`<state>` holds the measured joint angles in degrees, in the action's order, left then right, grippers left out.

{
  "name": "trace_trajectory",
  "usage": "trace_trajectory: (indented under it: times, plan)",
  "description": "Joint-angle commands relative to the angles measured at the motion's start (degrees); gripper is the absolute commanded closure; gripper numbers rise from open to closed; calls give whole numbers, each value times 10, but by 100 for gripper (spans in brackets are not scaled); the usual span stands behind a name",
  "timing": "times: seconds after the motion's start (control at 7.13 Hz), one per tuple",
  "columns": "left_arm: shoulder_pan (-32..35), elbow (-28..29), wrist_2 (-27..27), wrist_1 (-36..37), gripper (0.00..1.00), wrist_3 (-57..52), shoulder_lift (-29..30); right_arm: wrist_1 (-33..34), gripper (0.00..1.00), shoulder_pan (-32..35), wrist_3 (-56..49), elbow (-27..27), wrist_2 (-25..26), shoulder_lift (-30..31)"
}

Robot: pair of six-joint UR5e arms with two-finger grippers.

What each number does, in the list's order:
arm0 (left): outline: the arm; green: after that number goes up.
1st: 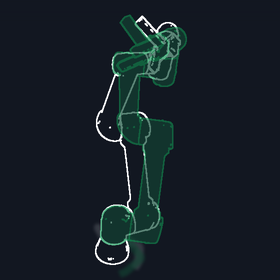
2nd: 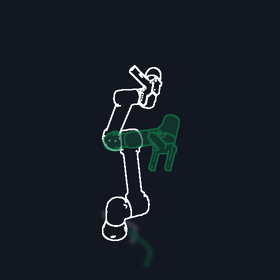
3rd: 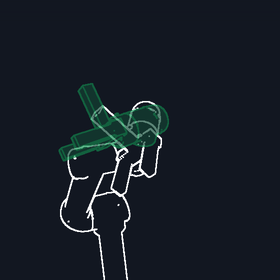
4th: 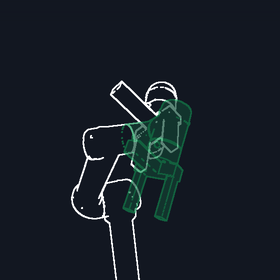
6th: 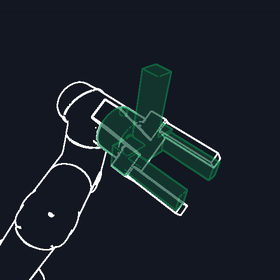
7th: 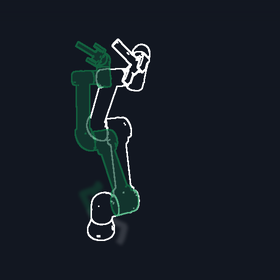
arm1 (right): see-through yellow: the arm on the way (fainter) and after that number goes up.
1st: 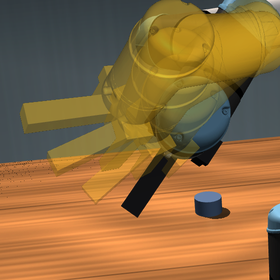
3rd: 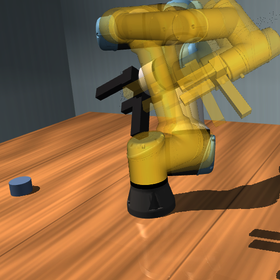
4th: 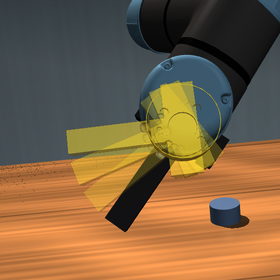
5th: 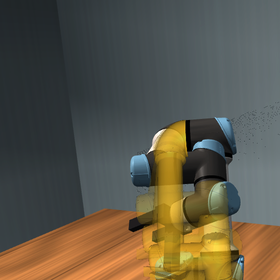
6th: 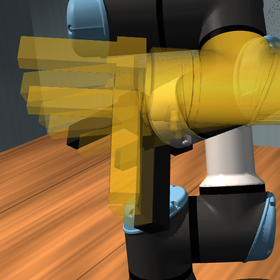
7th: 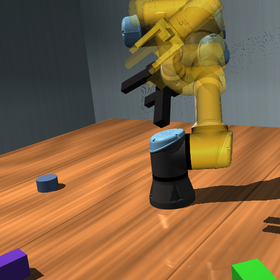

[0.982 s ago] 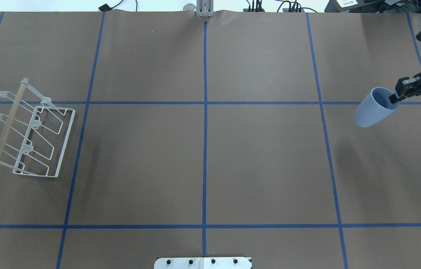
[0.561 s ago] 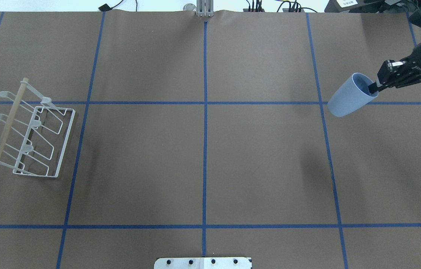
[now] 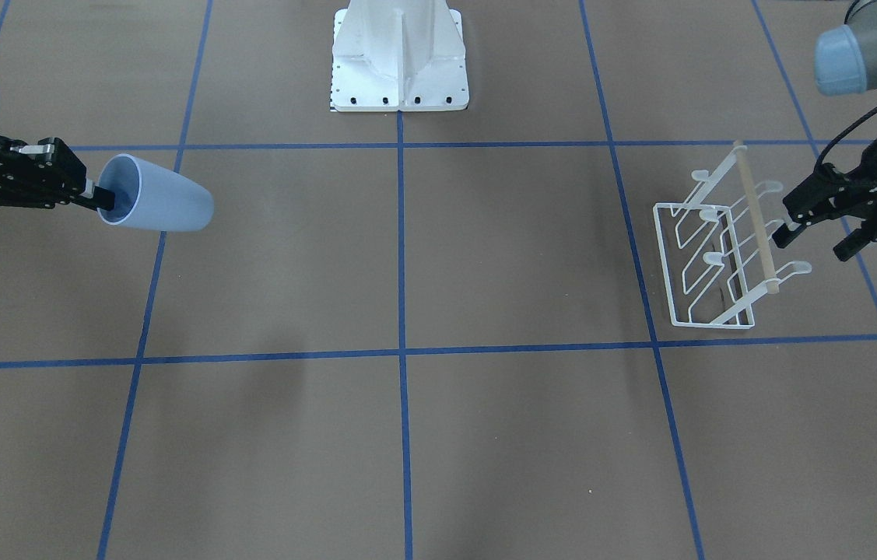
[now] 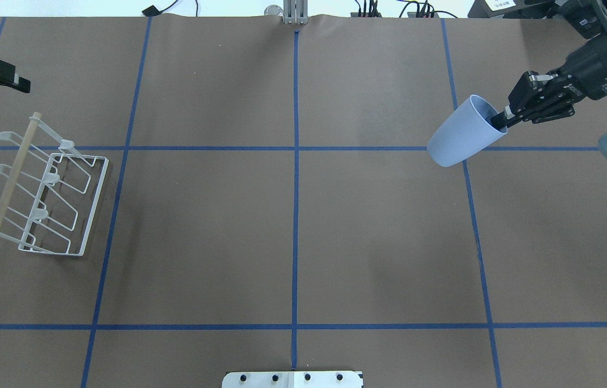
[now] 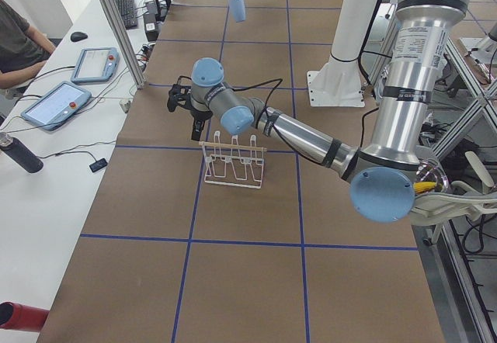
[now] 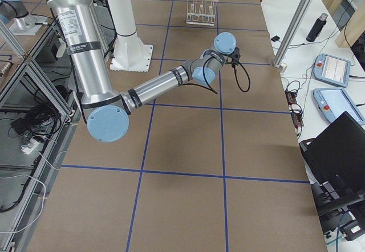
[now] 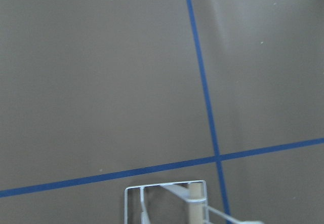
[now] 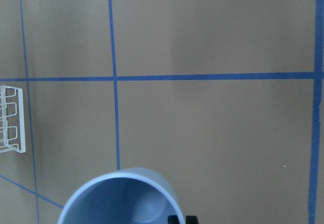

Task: Hang cup on cup holder
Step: 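Carry the cup toward the table center with the right gripper while the left gripper approaches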

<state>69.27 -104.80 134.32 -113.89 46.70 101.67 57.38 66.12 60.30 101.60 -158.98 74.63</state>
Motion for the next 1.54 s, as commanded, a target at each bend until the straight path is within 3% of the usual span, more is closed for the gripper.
trace_trajectory:
  times: [0.0,0.28,0.42,0.7,0.84,0.98,1.26,1.4]
  plan:
    - [-25,-3,0,-5,2,72,36,-69,100,-9,0,-6,-54,-5]
    - [-53,2,-5,-4,2,119,71,-228,100,-16,-2,-49,-55,-4]
    - [-60,4,-6,-3,2,124,79,-259,100,-22,-2,-62,-56,-6]
    - [-75,5,-6,-4,2,173,105,-268,100,-28,35,-61,-79,-7]
    - [-80,5,-6,-3,2,175,107,-268,100,-29,96,-61,-79,-28]
    - [-82,4,-7,-3,2,180,113,-268,100,-29,240,-58,-73,-62]
    - [-94,2,-12,-3,2,211,128,-269,100,-34,343,-52,-18,-86]
    - [-108,0,-26,-5,2,231,137,-271,100,-52,400,-45,45,-98]
